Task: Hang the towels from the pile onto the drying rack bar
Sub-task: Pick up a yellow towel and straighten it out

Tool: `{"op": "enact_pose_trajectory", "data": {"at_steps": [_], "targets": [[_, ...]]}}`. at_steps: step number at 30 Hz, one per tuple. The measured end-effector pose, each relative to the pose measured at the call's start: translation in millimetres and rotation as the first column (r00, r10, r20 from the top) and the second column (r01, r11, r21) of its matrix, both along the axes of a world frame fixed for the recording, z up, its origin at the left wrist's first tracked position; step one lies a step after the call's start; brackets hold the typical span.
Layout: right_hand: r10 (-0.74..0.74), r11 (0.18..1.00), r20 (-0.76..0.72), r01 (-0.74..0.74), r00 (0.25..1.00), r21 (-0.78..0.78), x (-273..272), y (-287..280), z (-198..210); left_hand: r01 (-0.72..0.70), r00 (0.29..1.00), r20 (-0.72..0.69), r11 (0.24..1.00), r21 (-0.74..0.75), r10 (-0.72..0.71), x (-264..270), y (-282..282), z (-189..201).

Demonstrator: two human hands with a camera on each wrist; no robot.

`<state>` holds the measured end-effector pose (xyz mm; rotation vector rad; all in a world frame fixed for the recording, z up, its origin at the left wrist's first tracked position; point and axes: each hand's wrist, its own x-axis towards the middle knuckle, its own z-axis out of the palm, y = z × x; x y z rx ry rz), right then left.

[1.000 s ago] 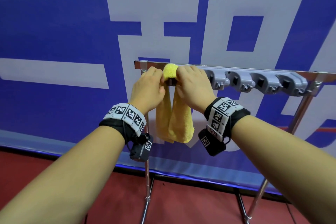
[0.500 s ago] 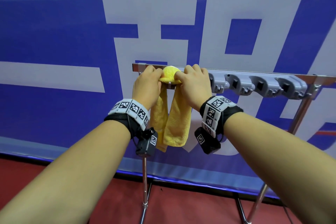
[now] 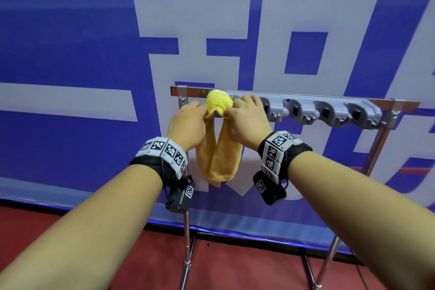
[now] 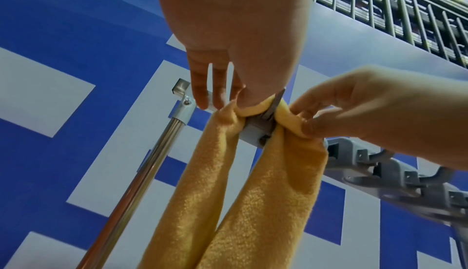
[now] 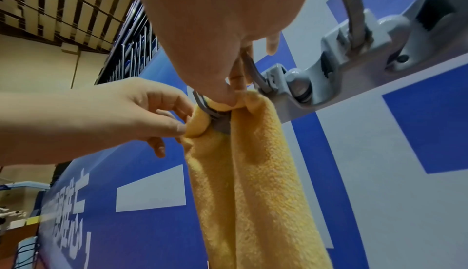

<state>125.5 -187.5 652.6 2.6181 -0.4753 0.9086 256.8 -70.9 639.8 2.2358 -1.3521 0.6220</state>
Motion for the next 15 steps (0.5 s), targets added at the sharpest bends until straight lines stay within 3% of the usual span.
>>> {"op": "enact_pose_trajectory", "data": {"at_steps": [7, 15], "targets": [[0.052, 0.980, -0.062, -0.039, 0.997, 0.195, -54.6, 21.9, 10.8, -0.057, 0.993, -0.096, 0.991, 0.118, 0.069, -38.1, 37.3, 16.6], [0.015, 0.936, -0.107, 0.023, 0.994, 0.351, -136.0, 50.2, 4.6, 0.029, 0.991, -0.132, 0.987, 0.158, -0.008, -111.1, 55.6, 11.0]]}}
